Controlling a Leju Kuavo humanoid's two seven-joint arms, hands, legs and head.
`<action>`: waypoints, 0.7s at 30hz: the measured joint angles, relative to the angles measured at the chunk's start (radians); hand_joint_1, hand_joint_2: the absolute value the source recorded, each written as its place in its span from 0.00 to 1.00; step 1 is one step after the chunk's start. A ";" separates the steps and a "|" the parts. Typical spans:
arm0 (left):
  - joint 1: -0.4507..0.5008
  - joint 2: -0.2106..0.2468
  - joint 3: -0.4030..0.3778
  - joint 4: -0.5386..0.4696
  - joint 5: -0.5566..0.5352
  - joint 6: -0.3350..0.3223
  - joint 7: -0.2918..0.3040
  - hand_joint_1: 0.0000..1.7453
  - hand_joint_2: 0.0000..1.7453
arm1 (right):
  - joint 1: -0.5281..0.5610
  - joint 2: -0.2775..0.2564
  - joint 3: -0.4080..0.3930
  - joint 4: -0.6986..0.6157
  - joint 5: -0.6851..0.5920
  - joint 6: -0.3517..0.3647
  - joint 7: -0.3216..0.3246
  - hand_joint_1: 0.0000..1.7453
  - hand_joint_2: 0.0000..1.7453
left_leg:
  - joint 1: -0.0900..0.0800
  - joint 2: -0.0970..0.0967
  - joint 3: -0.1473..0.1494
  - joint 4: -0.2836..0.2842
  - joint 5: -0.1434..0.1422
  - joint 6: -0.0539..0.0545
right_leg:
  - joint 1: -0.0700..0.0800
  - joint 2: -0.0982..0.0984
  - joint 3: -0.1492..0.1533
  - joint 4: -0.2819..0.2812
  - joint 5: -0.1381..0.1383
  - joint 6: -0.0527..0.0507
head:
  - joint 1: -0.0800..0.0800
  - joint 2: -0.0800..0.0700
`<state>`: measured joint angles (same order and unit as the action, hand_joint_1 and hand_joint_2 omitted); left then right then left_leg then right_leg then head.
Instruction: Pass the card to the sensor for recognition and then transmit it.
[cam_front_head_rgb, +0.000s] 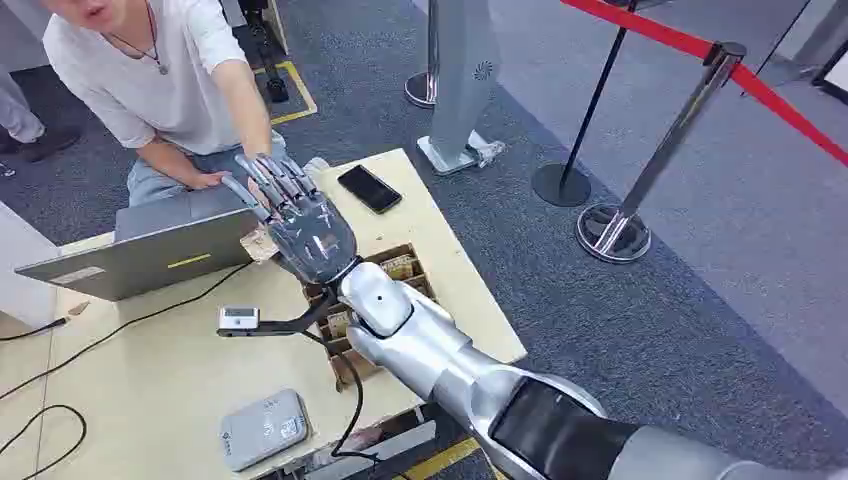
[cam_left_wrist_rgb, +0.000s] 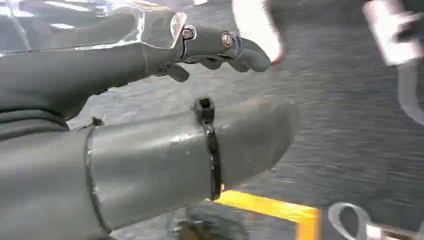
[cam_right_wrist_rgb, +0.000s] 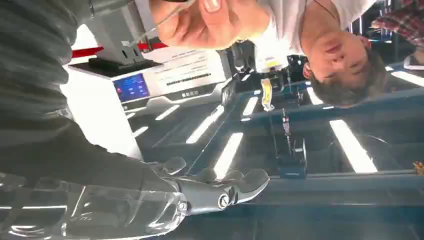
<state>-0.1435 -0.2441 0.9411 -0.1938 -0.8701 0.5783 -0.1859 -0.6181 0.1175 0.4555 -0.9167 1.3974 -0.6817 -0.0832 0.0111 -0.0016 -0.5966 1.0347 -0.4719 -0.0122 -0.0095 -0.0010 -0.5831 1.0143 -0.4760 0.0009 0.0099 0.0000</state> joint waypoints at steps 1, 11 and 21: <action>0.003 0.000 0.000 0.000 0.000 0.000 -0.023 0.00 0.00 | 0.004 -0.001 -0.005 0.000 0.004 0.000 0.001 0.00 1.00 | 0.000 0.000 0.000 0.000 0.000 0.000 | 0.000 0.000 0.000 0.000 0.000 0.000 | 0.000 0.000; 0.039 0.013 -0.004 0.000 -0.009 -0.008 -0.054 0.00 0.00 | 0.039 -0.007 -0.027 -0.021 0.021 0.017 0.007 1.00 1.00 | 0.000 0.000 0.000 0.000 0.000 0.000 | 0.000 0.000 -0.001 0.000 0.000 0.000 | 0.000 0.000; 0.034 0.010 -0.004 0.000 -0.009 -0.001 -0.037 0.00 0.00 | 0.045 -0.007 -0.031 -0.035 0.023 0.032 0.004 1.00 1.00 | 0.000 0.000 0.000 0.000 0.000 0.000 | 0.000 0.000 0.000 0.000 0.000 0.000 | 0.000 0.000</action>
<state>-0.1098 -0.2338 0.9369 -0.1938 -0.8789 0.5772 -0.2228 -0.5734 0.1106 0.4242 -0.9518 1.4202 -0.6500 -0.0790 0.0112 -0.0013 -0.5967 1.0347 -0.4721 -0.0124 -0.0095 -0.0006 -0.5835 1.0143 -0.4760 0.0009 0.0099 0.0000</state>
